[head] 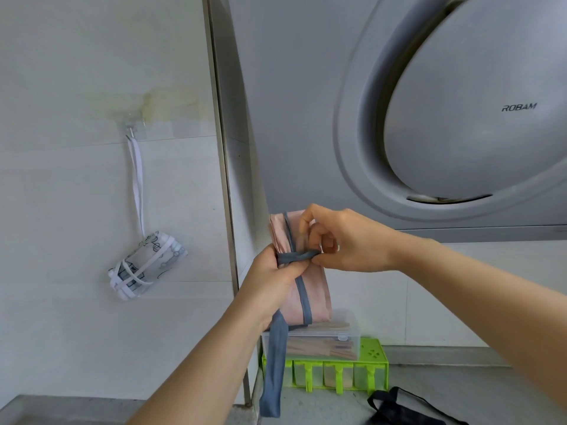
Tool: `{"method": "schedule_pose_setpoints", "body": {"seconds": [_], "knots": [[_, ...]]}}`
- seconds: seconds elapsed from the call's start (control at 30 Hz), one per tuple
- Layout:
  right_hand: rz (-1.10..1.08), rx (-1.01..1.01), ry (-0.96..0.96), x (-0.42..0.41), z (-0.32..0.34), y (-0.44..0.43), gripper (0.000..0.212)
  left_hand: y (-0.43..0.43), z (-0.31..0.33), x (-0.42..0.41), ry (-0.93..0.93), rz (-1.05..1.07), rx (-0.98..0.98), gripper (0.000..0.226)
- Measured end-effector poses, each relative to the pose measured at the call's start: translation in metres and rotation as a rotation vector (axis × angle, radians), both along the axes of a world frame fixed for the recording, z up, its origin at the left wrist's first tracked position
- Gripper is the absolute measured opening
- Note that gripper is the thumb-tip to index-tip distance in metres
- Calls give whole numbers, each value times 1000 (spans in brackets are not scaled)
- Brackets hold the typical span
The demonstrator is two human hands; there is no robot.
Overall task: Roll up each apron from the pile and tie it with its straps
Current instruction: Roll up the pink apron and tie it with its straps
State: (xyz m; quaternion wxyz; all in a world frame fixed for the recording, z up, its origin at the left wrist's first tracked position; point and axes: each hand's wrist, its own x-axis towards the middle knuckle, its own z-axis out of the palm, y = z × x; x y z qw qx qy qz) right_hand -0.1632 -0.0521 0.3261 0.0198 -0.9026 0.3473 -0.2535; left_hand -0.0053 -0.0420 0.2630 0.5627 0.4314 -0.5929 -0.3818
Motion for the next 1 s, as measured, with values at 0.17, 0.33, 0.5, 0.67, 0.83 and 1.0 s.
{"method": "schedule_pose_setpoints", "body": {"seconds": [0.17,0.33,0.5,0.67,0.83,1.0], "knots": [[26,23,-115,3,-7,1,23,1,0,-5,70,-53,40,18],[45,15,-419,5,-29,-3,29,2,-2,-4,225,-62,101,20],[-86,12,-627,13,-40,-4,25,2,0,-5,363,-101,204,23],[-195,-8,-758,23,-44,-3,24,3,0,-11,369,9,64,19],[-206,26,-749,26,-38,2,22,5,-4,-11,340,87,-15,12],[-182,138,-409,12,-14,7,26,1,-5,-2,395,99,7,8]]}}
